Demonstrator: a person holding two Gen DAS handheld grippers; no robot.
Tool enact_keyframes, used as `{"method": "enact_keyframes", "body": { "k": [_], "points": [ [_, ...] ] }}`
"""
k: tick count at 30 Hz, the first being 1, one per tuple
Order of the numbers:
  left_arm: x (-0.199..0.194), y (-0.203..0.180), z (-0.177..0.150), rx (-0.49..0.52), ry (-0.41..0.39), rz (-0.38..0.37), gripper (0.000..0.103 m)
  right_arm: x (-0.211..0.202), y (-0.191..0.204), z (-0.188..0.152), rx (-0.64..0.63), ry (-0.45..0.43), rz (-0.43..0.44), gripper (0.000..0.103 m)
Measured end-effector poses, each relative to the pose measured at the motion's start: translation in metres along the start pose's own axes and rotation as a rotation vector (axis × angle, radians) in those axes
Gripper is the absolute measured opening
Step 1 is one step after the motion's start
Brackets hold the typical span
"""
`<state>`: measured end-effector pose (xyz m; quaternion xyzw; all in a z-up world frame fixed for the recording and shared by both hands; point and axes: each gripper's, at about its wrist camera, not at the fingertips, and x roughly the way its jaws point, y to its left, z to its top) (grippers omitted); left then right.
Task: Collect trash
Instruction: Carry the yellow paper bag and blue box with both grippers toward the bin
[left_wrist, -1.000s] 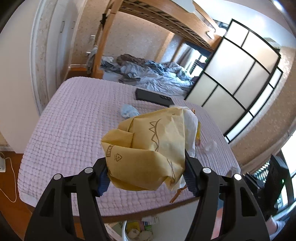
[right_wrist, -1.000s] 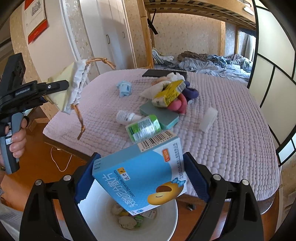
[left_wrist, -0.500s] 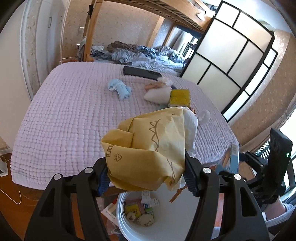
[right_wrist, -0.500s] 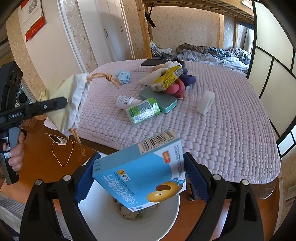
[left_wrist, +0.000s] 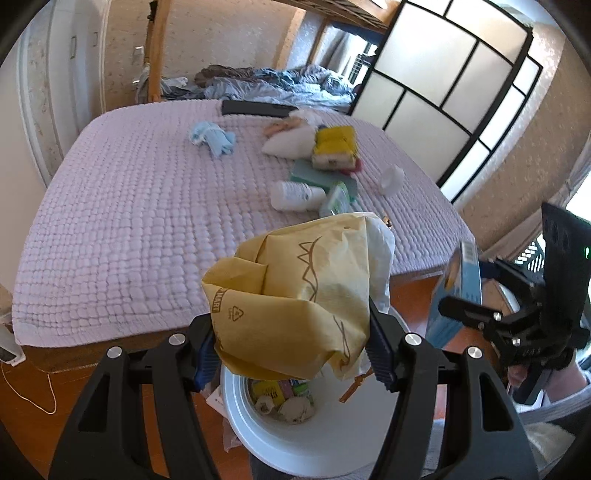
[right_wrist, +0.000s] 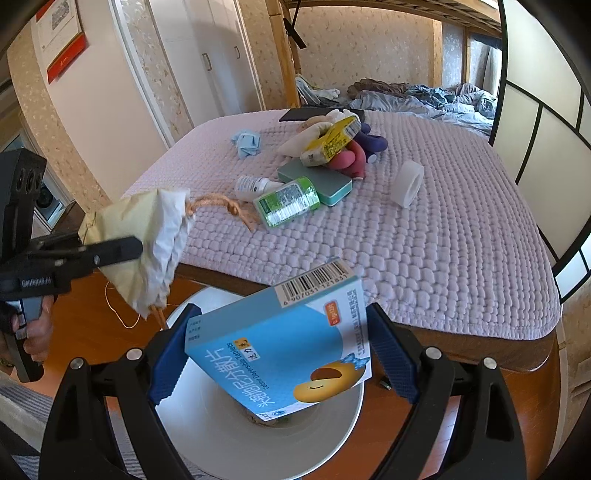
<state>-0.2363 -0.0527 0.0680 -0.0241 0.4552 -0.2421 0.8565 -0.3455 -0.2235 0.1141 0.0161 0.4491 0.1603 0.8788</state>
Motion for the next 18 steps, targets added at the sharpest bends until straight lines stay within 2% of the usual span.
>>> {"method": "enact_keyframes", "body": {
  "k": [18],
  "points": [
    [0.017, -0.019, -0.028, 0.093, 0.124, -0.017, 0.066, 0.016, 0.001, -0.017, 0.028, 0.058, 0.013, 0.088]
  ]
}}
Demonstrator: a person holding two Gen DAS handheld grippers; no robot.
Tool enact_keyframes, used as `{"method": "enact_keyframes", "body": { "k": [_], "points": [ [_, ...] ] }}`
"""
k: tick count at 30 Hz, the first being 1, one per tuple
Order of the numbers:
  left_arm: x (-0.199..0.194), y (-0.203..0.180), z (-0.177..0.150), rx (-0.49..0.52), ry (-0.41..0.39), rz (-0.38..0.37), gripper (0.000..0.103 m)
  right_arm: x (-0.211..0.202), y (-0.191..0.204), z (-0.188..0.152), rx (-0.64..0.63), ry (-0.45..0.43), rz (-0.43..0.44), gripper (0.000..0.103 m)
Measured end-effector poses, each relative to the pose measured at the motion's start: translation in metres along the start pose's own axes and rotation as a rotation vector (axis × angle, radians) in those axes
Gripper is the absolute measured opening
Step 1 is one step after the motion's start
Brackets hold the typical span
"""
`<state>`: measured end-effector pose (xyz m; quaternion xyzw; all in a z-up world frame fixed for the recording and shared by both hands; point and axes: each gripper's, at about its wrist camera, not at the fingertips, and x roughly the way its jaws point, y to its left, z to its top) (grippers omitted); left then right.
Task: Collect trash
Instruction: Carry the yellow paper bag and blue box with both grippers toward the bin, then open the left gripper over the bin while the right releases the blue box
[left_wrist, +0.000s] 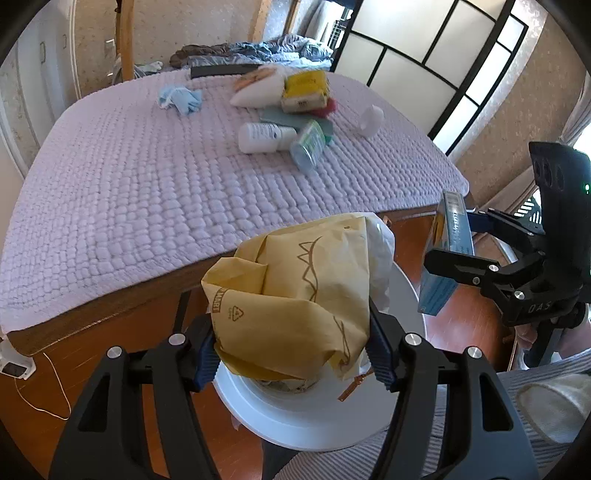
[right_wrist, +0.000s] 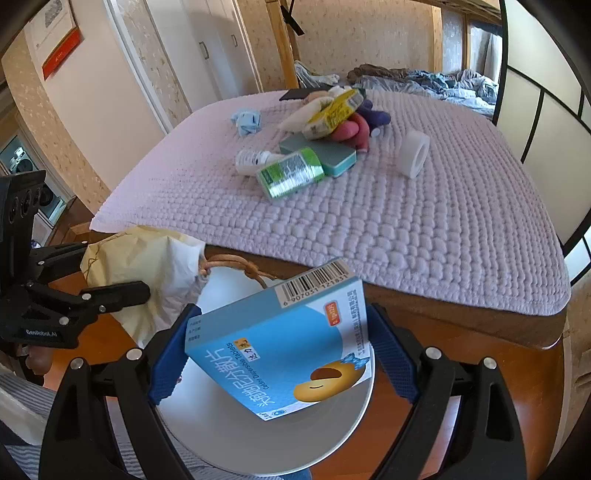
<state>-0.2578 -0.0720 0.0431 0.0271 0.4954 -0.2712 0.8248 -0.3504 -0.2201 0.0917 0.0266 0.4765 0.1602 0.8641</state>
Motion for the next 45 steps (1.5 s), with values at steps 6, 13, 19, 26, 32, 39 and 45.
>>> {"method": "enact_keyframes", "body": {
  "k": [6, 13, 19, 26, 32, 39, 45],
  "points": [
    [0.012, -0.005, -0.005, 0.017, 0.042, -0.006, 0.066, 0.008, 0.001, -0.005, 0.006, 0.023, 0.007, 0.088],
    [0.025, -0.004, -0.012, 0.018, 0.087, -0.007, 0.066, 0.018, 0.002, -0.009, 0.009, 0.042, 0.011, 0.088],
    [0.035, -0.001, -0.016, 0.013, 0.113, 0.001, 0.066, 0.029, 0.002, -0.013, 0.013, 0.064, 0.013, 0.088],
    [0.049, -0.001, -0.018, 0.015, 0.141, 0.018, 0.066, 0.044, 0.002, -0.016, 0.019, 0.087, 0.013, 0.087],
    [0.058, 0.000, -0.021, 0.015, 0.158, 0.026, 0.066, 0.055, 0.002, -0.021, 0.024, 0.107, 0.010, 0.087],
    [0.070, -0.005, -0.018, 0.022, 0.167, 0.034, 0.066, 0.065, 0.004, -0.025, 0.030, 0.123, 0.008, 0.087],
    [0.077, -0.006, -0.019, 0.025, 0.172, 0.039, 0.066, 0.069, 0.007, -0.025, 0.033, 0.126, 0.006, 0.087]
  ]
}}
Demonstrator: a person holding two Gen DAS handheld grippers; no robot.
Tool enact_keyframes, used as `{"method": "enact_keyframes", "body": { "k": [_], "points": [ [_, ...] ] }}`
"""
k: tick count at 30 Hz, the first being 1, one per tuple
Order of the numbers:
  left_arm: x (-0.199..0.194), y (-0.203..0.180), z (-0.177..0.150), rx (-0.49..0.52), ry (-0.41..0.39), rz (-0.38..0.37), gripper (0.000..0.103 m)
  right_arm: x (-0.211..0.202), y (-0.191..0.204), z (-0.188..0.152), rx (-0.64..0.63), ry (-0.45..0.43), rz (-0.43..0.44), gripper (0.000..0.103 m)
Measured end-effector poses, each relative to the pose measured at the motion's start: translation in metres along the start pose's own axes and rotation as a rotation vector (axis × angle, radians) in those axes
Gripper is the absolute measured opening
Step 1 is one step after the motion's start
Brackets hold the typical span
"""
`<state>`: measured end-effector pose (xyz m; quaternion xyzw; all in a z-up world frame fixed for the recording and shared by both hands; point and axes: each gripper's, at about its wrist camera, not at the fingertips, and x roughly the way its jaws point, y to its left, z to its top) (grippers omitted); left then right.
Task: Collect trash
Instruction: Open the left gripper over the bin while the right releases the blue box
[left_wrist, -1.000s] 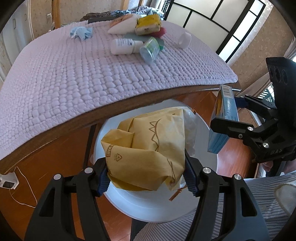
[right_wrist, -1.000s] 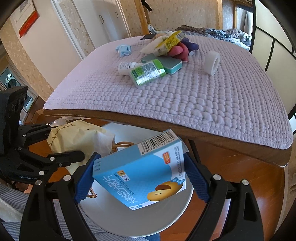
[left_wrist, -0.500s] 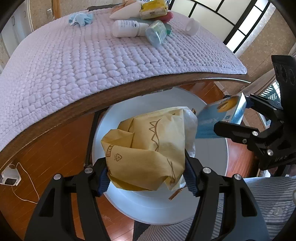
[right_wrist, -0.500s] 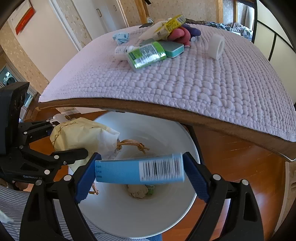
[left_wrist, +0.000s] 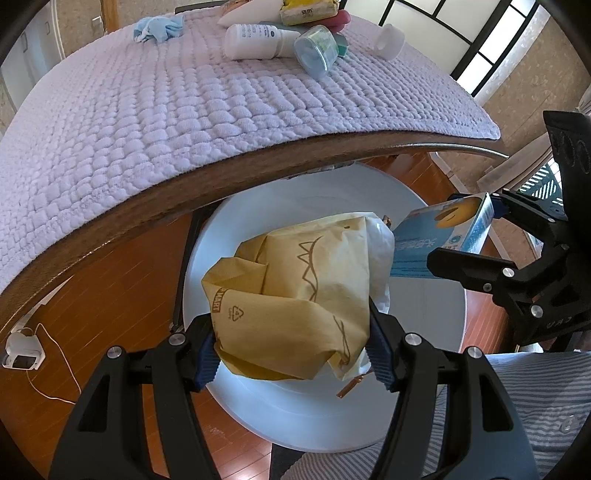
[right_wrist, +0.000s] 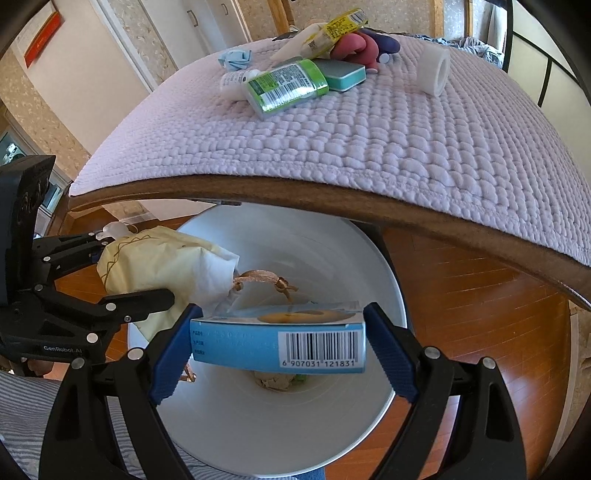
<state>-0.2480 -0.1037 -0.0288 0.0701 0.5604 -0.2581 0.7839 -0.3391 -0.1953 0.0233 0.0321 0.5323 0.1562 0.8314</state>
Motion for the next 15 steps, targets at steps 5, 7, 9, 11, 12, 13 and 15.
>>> {"method": "enact_keyframes", "body": {
  "k": [5, 7, 9, 11, 12, 13, 15],
  "points": [
    [0.0060, -0.0020, -0.0013, 0.002, 0.006, 0.006, 0.066, -0.0001, -0.0009, 0.0003, -0.001, 0.002, -0.002, 0.087],
    [0.0077, -0.0037, -0.0002, 0.009, 0.007, 0.015, 0.066, -0.0007, -0.0018, 0.0007, -0.002, 0.002, -0.002, 0.087],
    [0.0079, -0.0044, -0.0006, 0.014, 0.006, 0.022, 0.066, -0.0006, -0.0025, 0.0005, -0.003, 0.001, -0.004, 0.087],
    [0.0091, -0.0047, 0.0003, 0.011, 0.007, 0.024, 0.066, -0.0002, -0.0039, 0.0000, 0.002, 0.004, -0.004, 0.087],
    [0.0089, -0.0050, 0.0008, 0.010, 0.008, 0.025, 0.066, -0.0001, -0.0041, 0.0000, 0.004, 0.006, -0.004, 0.087],
    [0.0078, -0.0069, 0.0001, 0.009, 0.007, 0.026, 0.066, 0.0002, -0.0044, -0.0001, 0.005, 0.007, -0.005, 0.087],
    [0.0076, -0.0089, 0.0003, 0.009, 0.007, 0.027, 0.066, 0.0006, -0.0050, -0.0001, 0.008, 0.008, -0.006, 0.087]
  ]
}}
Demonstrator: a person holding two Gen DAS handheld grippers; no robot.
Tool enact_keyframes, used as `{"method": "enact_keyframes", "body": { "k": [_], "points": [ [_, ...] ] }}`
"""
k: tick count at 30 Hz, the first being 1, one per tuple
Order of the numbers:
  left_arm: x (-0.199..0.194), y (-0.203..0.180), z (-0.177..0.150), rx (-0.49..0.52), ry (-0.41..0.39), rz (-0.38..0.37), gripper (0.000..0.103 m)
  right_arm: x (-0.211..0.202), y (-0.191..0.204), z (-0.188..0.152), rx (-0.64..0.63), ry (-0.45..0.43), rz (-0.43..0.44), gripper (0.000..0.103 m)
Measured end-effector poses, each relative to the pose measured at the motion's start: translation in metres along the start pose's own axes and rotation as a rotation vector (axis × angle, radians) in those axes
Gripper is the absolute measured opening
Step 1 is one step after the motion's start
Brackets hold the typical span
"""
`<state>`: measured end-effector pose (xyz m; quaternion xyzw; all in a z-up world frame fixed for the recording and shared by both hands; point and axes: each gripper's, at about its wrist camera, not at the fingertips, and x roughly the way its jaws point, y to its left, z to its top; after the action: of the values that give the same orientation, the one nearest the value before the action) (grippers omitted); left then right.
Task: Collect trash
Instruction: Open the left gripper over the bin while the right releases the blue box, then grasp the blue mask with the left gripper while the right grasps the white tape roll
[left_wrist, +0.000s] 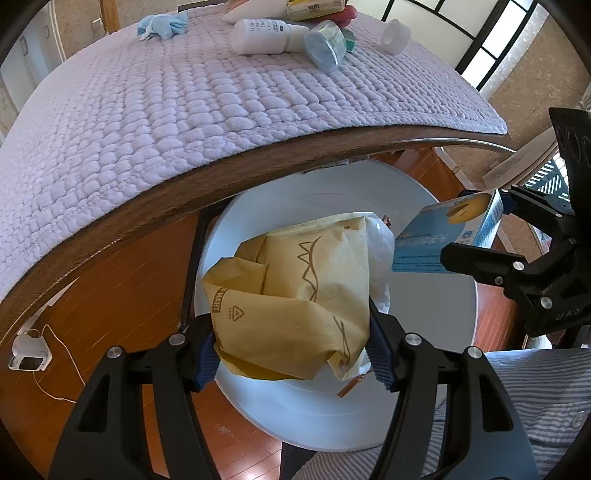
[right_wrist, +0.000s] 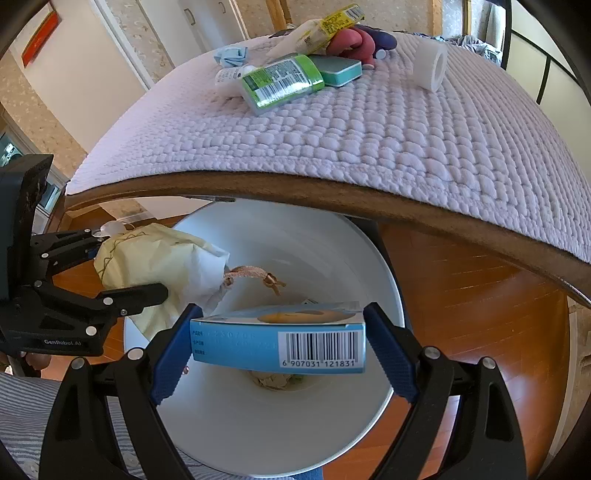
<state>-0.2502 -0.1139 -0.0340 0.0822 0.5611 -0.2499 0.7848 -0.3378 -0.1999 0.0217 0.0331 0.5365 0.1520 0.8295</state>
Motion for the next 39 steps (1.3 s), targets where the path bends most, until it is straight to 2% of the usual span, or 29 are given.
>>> {"method": "enact_keyframes", "body": {
  "k": [6, 8, 9, 10, 16, 21, 27, 33, 35, 39],
  "points": [
    [0.001, -0.002, 0.002, 0.002, 0.000, -0.006, 0.066, 0.001, -0.001, -0.001, 0.001, -0.001, -0.001, 0.087],
    [-0.001, -0.003, 0.002, 0.009, -0.017, -0.020, 0.080, -0.002, 0.002, -0.001, -0.016, -0.014, -0.008, 0.087],
    [-0.002, -0.002, 0.002, 0.008, -0.024, -0.024, 0.089, -0.003, 0.004, 0.000, -0.029, -0.021, -0.025, 0.089],
    [-0.003, -0.002, 0.003, 0.007, -0.038, -0.036, 0.092, -0.006, 0.006, 0.000, -0.042, -0.034, -0.050, 0.094],
    [-0.017, 0.001, 0.009, -0.011, -0.085, -0.031, 0.092, -0.026, 0.005, 0.006, -0.047, -0.114, -0.074, 0.096],
    [-0.042, 0.004, 0.016, -0.029, -0.156, -0.020, 0.092, -0.051, -0.006, 0.023, -0.057, -0.196, -0.126, 0.096],
    [-0.067, 0.011, 0.040, -0.060, -0.256, 0.062, 0.092, -0.071, -0.023, 0.052, -0.051, -0.280, -0.155, 0.096],
    [-0.074, 0.043, 0.078, -0.112, -0.305, 0.126, 0.093, -0.070, -0.032, 0.083, -0.076, -0.322, -0.187, 0.096],
    [-0.071, 0.059, 0.092, -0.140, -0.322, 0.152, 0.093, -0.066, -0.039, 0.094, -0.054, -0.326, -0.205, 0.096],
    [-0.063, 0.087, 0.121, -0.194, -0.337, 0.156, 0.093, -0.052, -0.061, 0.121, 0.006, -0.336, -0.226, 0.096]
  ]
}}
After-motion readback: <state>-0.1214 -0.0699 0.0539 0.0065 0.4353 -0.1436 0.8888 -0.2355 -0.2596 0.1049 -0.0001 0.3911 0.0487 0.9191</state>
